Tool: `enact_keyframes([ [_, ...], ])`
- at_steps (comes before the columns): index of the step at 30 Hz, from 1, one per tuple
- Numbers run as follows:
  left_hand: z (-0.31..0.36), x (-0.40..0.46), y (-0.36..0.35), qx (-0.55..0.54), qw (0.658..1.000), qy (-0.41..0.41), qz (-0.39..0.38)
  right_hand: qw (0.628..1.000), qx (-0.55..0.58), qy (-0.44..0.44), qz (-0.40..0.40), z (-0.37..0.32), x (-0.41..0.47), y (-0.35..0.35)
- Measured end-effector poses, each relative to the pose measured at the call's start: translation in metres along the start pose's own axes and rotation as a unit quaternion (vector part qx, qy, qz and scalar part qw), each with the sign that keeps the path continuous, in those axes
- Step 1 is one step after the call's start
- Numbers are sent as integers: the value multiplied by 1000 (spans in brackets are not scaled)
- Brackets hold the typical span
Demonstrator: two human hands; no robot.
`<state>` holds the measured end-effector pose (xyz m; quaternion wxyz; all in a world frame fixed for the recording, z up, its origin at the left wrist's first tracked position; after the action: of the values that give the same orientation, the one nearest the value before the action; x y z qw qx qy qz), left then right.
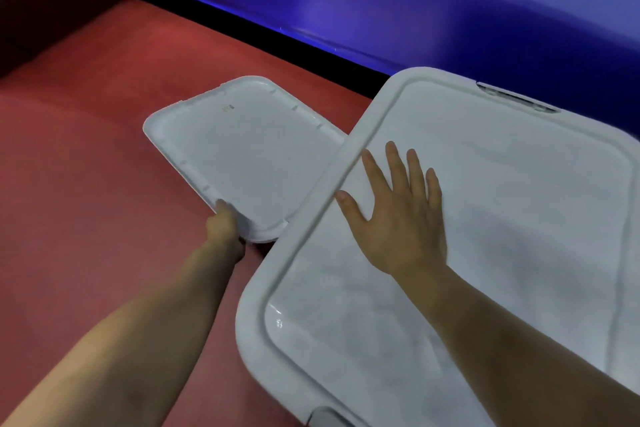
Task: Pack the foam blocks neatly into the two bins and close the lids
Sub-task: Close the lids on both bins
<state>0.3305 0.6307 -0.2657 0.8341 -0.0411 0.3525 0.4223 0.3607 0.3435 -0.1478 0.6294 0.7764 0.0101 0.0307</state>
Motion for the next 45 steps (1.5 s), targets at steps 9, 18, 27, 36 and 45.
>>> enact_keyframes([
  [9,136,-66,78,101,962,-252,19,970,169,7,-174,3,-6,33],
  [18,221,-227,102,317,759,-568,-27,890,407,-47,-201,-6,-59,185],
  [27,152,-454,43,360,635,-665,-155,748,634,-150,-128,19,-144,284],
  [36,49,-612,-29,411,537,-630,-381,615,720,-306,96,207,-251,316],
  [45,-35,-541,-77,465,676,-410,-398,618,694,-363,66,353,-361,296],
])
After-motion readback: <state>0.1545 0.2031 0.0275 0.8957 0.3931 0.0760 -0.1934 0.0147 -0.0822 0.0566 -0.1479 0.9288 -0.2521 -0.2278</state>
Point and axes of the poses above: each hand's wrist, its own x-axis towards the middle knuckle, its own y-axis out of the back of the hand, z = x × y, the point moved 6 cm from there along x, towards the middle knuckle, and after that the axes turned 5 degrees about -y, right-handed, at the moved point
